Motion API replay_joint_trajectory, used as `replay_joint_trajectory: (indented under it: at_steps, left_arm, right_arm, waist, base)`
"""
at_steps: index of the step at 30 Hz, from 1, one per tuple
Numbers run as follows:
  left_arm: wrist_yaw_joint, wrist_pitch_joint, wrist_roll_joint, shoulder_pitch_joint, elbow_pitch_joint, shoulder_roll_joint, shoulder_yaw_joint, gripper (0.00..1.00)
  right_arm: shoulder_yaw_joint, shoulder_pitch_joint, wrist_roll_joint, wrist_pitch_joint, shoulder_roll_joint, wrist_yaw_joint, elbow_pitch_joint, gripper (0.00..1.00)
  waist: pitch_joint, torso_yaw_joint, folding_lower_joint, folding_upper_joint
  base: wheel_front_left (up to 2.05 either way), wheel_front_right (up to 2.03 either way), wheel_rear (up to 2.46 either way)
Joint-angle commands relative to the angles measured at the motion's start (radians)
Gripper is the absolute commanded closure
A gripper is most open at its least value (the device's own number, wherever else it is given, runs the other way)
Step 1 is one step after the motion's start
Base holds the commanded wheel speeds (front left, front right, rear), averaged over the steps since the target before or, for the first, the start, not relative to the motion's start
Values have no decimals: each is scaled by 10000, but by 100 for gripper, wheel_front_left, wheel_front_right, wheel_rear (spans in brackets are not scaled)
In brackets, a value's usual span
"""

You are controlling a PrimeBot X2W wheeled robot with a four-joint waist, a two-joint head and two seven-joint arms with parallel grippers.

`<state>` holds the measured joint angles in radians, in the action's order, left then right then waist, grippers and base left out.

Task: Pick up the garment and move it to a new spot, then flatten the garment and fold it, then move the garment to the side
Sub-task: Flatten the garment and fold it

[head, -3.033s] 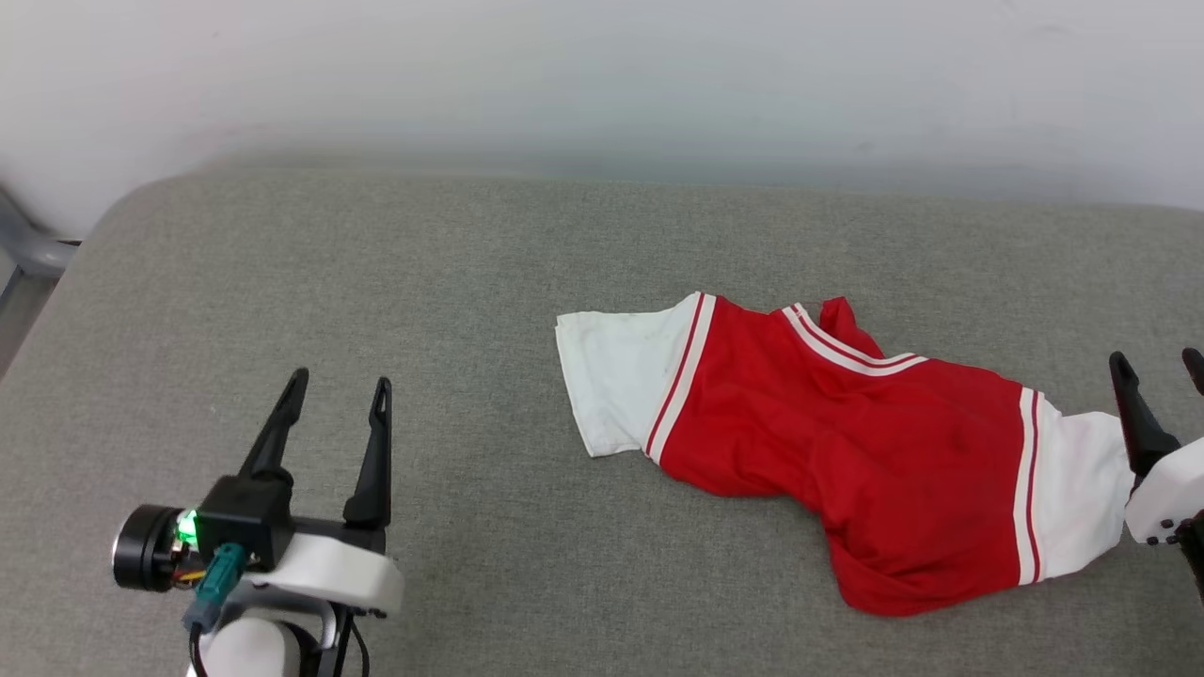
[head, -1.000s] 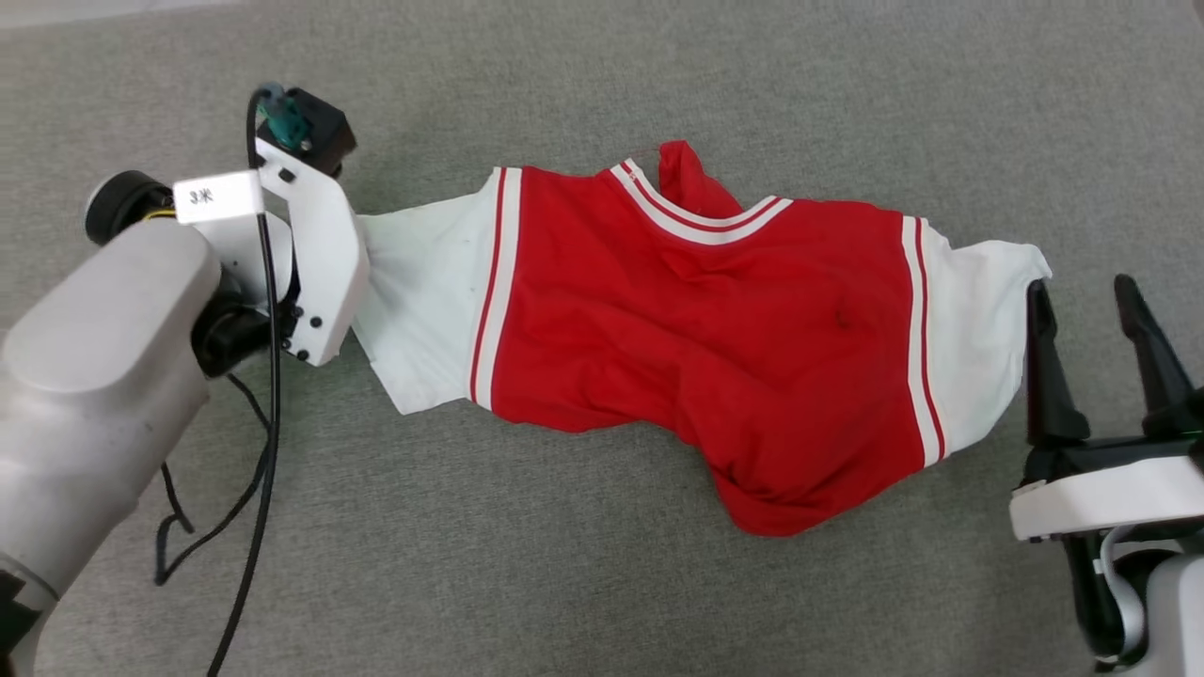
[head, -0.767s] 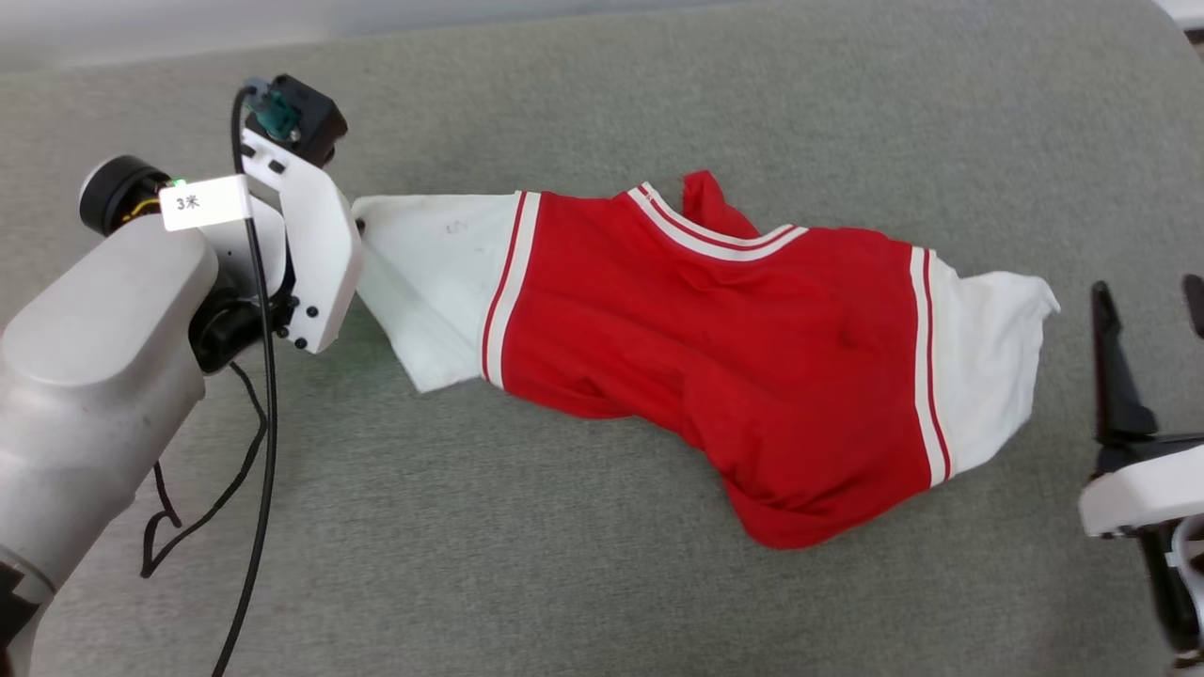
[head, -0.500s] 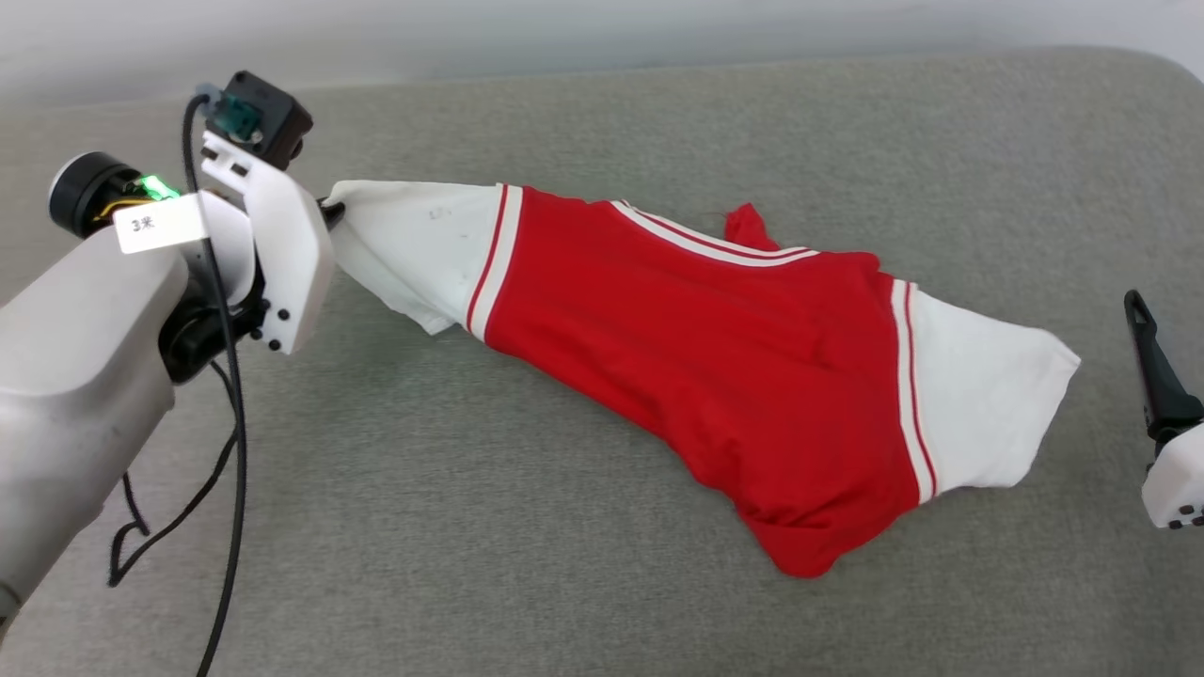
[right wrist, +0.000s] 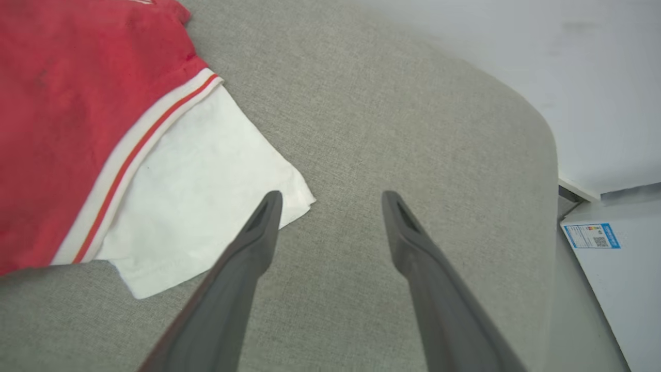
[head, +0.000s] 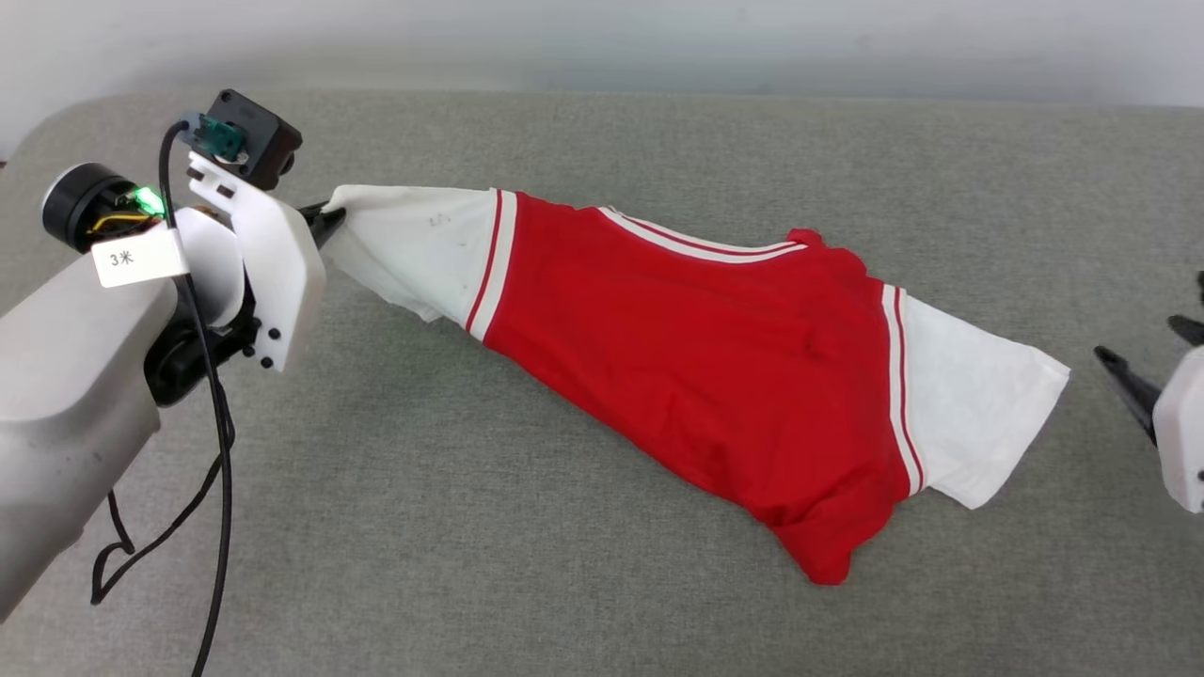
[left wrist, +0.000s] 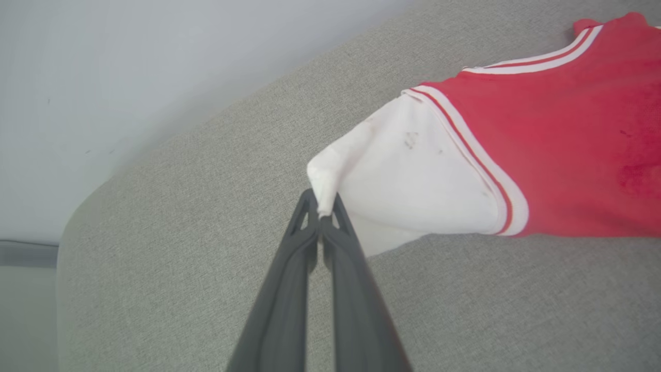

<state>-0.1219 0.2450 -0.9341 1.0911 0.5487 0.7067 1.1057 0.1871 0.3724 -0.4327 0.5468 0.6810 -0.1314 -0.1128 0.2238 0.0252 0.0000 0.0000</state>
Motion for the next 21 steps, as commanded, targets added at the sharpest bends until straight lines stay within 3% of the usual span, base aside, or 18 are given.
replay_joint_trajectory:
  at_steps: [1,5,10,21]
  left_arm:
    - [80,-93,57,-8,-110,-26,-34,100]
    - [158,-146,139,226,-370,-40,-68,100]
    - [236,-287,248,432,-664,-82,-120,100]
    - [280,-507,382,789,-1020,-91,-211,100]
  right_arm:
    - [296,382,-294,557,189,16,-38,0]
    - [1146,1233,-1077,2150,578,14,-278,0]
    - [1945,2121,-1441,3198,698,14,-912,0]
    - [3685,2616,-1690,3548,263,9,-2936,0]
  waist:
    - [167,160,0,0]
    - [474,360,0,0]
    - [899,556,0,0]
    - [1753,796,0,0]
  base:
    - [0,0,0]
    - [0,0,0]
    - [0,0,0]
    - [0,0,0]
